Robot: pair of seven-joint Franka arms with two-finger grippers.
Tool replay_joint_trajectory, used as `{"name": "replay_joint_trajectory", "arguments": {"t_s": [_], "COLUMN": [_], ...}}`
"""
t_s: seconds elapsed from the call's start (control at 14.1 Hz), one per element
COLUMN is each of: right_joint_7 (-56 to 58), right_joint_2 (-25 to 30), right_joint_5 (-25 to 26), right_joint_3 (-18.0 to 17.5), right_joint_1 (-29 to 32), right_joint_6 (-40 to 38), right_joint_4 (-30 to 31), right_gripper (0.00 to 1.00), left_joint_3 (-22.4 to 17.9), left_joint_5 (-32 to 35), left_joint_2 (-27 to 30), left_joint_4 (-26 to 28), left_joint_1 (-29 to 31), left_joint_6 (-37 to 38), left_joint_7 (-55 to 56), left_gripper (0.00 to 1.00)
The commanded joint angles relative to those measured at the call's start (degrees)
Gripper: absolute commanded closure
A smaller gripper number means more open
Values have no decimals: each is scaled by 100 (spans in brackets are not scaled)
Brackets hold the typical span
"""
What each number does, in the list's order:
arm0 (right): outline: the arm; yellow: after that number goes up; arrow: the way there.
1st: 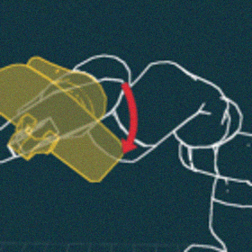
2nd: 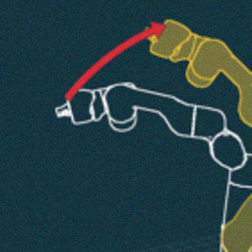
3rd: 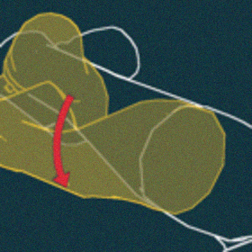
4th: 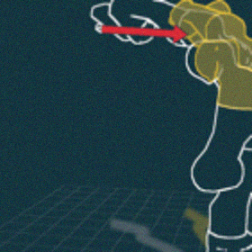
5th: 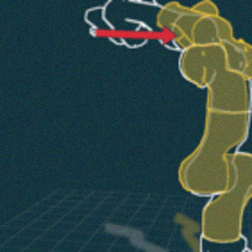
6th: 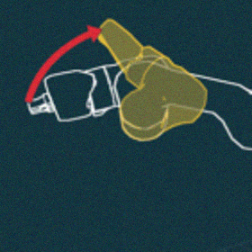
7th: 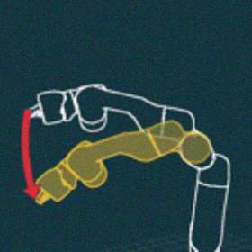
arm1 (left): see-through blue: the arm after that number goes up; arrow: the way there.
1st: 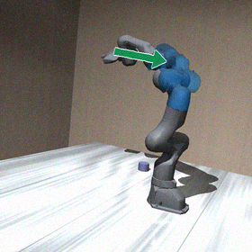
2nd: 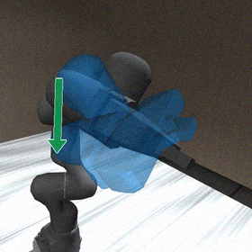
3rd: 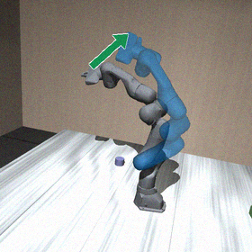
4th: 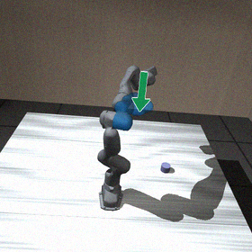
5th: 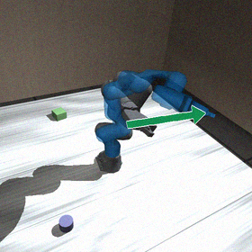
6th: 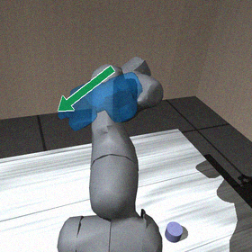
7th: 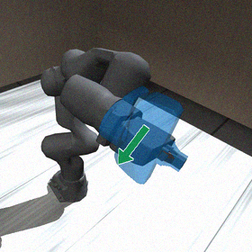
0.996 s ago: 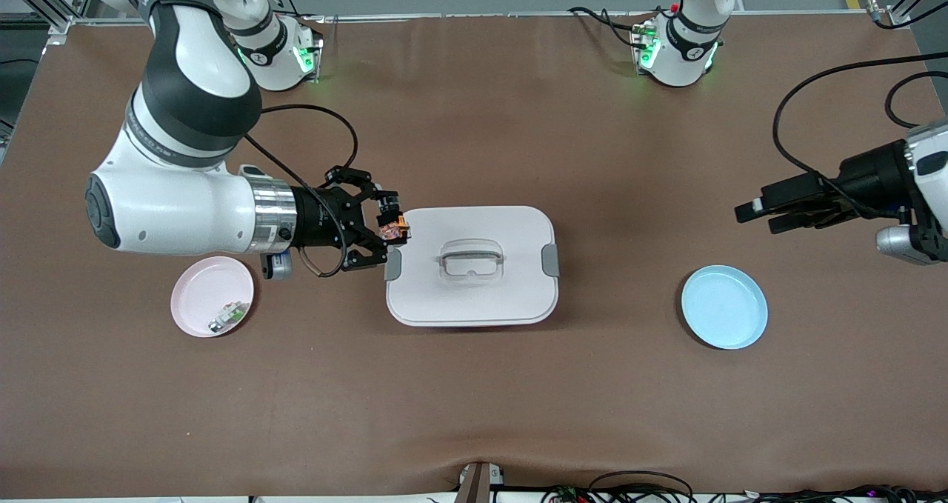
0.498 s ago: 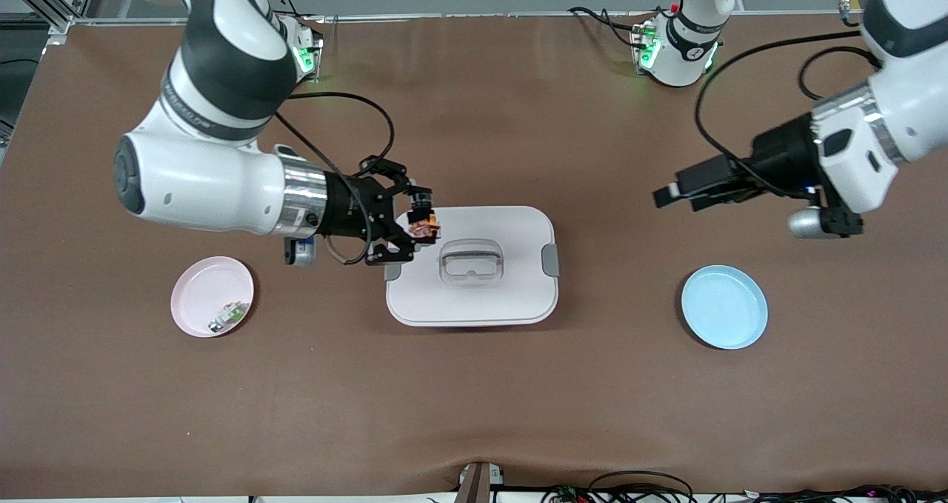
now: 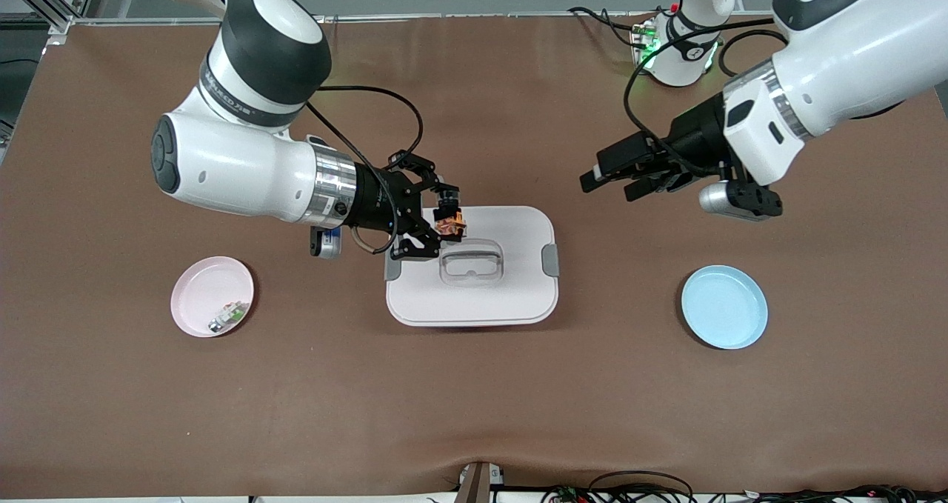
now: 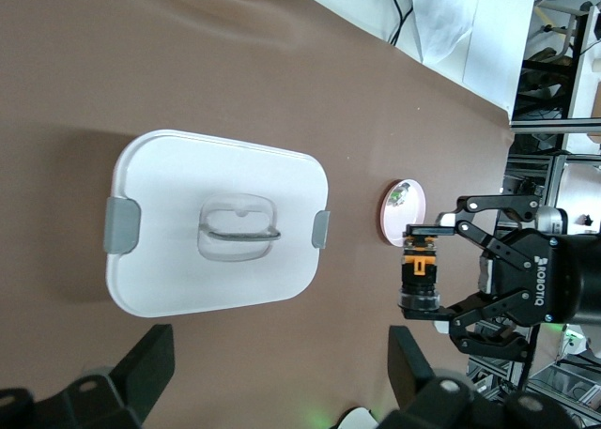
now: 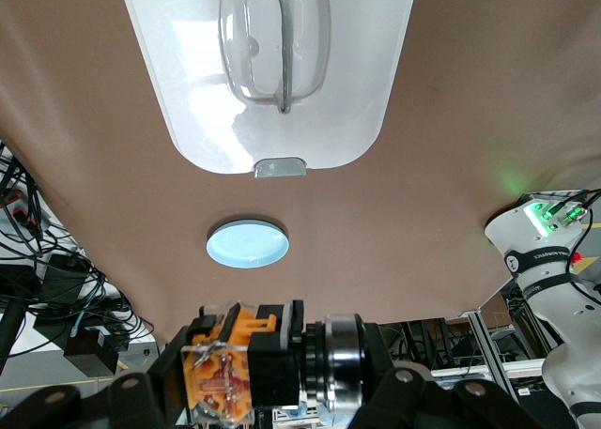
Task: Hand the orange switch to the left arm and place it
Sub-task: 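Carry the switch over the white box while the left gripper approaches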
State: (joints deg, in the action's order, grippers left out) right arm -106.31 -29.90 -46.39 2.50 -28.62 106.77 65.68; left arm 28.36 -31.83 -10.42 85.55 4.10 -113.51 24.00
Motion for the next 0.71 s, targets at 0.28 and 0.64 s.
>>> {"name": "replay_joint_trajectory", "arguments": {"t_s": [0.28,0.64], "right_joint_7": [-65,338], "right_joint_2": [-24,-24], "right_joint_5": [-143,-99], "right_joint_3": [58,67], "right_joint_1": [-117,-39], "right_joint_6": [11,-7], "right_joint_4": [-73,110], "right_gripper": [100,100], "left_joint_3": [21,21], "left_joint_5": [19,-78], "left_joint_2": [-320,-530], "left_joint_4": [-21,-21], "left_joint_1": [-585,-1103], "left_joint_6": [-558,-1321], "left_joint_7": [554,947], "left_gripper": [0,0]}}
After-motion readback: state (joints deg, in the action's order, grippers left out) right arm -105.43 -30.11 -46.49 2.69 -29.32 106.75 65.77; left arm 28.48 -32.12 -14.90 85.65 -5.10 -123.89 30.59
